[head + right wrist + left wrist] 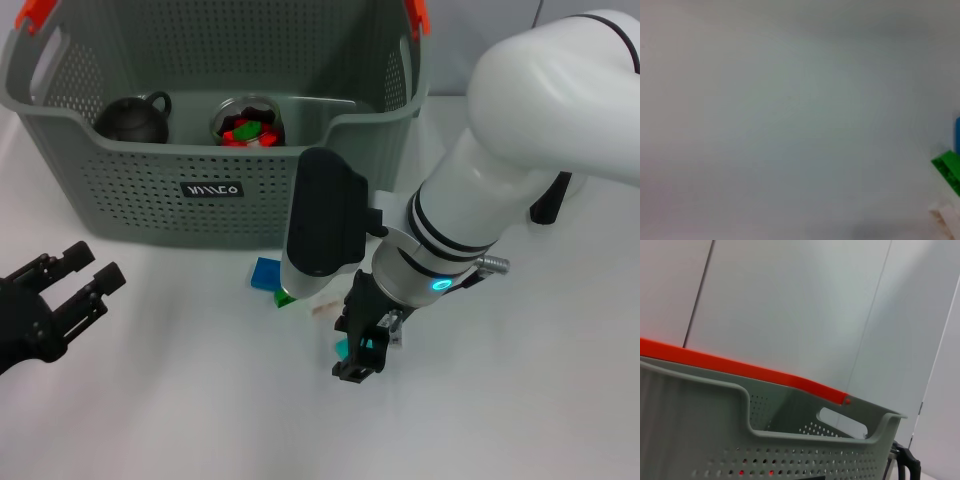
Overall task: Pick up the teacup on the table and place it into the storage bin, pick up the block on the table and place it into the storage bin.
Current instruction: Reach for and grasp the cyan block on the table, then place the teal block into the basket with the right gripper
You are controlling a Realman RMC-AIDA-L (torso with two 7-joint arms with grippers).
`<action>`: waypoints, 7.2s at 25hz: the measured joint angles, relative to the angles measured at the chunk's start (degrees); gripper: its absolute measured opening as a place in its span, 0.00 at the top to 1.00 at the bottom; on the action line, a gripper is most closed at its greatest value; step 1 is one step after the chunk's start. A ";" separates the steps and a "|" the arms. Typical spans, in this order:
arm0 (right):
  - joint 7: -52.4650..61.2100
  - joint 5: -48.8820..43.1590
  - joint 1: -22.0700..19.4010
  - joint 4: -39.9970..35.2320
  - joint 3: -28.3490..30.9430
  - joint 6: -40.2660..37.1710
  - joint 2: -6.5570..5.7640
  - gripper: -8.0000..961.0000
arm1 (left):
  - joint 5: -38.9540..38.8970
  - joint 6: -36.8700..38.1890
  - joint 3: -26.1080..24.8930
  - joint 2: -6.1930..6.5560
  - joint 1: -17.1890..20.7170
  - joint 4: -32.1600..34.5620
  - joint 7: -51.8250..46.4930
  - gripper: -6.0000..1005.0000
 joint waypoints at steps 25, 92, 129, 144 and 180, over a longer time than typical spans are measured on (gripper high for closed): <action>1.45 1.05 -1.02 2.76 0.86 -3.16 -0.63 0.41 | -0.05 -0.35 0.01 -0.27 0.17 -0.25 0.00 0.47; 17.38 -0.24 -1.19 1.22 0.90 -4.99 -0.39 0.41 | 0.21 -2.84 -0.08 -0.53 -0.19 -0.98 0.00 0.47; 16.77 -1.71 -2.07 -0.13 -0.05 -5.07 -0.34 0.41 | 0.29 -3.42 -0.08 -0.62 -0.13 -1.59 0.00 0.47; 16.65 -1.74 -2.44 -0.33 -0.15 -4.41 -0.41 0.42 | 0.29 -3.42 -0.01 -0.62 -0.26 -1.68 0.00 0.47; 7.66 -0.90 0.39 -25.64 46.74 -10.79 -0.90 0.56 | -0.07 -3.05 -0.17 -0.53 -0.34 -1.68 -0.30 0.47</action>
